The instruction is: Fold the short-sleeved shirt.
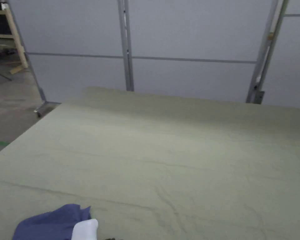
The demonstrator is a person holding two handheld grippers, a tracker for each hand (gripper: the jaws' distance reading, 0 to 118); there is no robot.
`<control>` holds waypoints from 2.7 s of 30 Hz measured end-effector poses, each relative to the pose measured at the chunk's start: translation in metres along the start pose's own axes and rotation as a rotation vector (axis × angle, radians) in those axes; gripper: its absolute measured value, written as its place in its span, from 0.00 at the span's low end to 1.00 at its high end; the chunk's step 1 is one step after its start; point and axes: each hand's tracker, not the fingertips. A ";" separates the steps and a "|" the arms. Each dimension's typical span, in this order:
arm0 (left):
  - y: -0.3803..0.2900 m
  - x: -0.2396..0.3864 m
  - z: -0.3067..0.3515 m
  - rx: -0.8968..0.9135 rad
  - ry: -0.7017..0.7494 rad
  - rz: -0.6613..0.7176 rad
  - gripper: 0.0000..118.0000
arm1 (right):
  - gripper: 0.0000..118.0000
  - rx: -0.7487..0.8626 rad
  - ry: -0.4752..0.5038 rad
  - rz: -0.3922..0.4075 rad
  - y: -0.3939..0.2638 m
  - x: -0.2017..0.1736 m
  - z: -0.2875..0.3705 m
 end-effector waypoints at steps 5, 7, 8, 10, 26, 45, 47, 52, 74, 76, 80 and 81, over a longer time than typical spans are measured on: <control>-0.023 0.128 -0.025 0.085 -0.027 -0.247 0.00 | 0.02 0.176 -0.134 0.006 -0.002 0.035 0.063; -0.006 0.170 -0.014 0.189 -0.021 -0.259 0.00 | 0.02 0.252 -0.219 0.022 0.008 0.053 0.090; 0.001 0.188 -0.006 0.251 -0.030 -0.276 0.00 | 0.02 0.298 -0.270 0.043 0.014 0.057 0.102; 0.015 0.225 0.021 0.433 0.011 -0.354 0.00 | 0.02 0.425 -0.348 0.121 0.030 0.061 0.129; 0.000 0.285 0.115 1.027 0.197 -0.572 0.00 | 0.02 1.068 -0.549 0.448 0.053 -0.007 0.187; 0.000 0.275 0.115 1.006 0.158 -0.526 0.00 | 0.02 0.979 -0.477 0.420 0.051 -0.025 0.173; 0.000 0.275 0.114 1.001 0.150 -0.522 0.00 | 0.02 0.975 -0.475 0.424 0.051 -0.026 0.173; 0.002 0.277 0.114 0.997 0.142 -0.525 0.00 | 0.02 0.968 -0.470 0.434 0.051 -0.028 0.171; -0.004 0.274 0.108 0.959 0.138 -0.532 0.00 | 0.02 0.948 -0.451 0.413 0.044 -0.028 0.167; -0.004 0.273 0.107 0.952 0.137 -0.529 0.00 | 0.02 0.944 -0.449 0.406 0.043 -0.027 0.166; -0.005 0.272 0.105 0.931 0.125 -0.522 0.00 | 0.02 0.932 -0.441 0.406 0.041 -0.027 0.163; -0.005 0.272 0.104 0.927 0.129 -0.527 0.00 | 0.02 0.929 -0.439 0.409 0.041 -0.028 0.163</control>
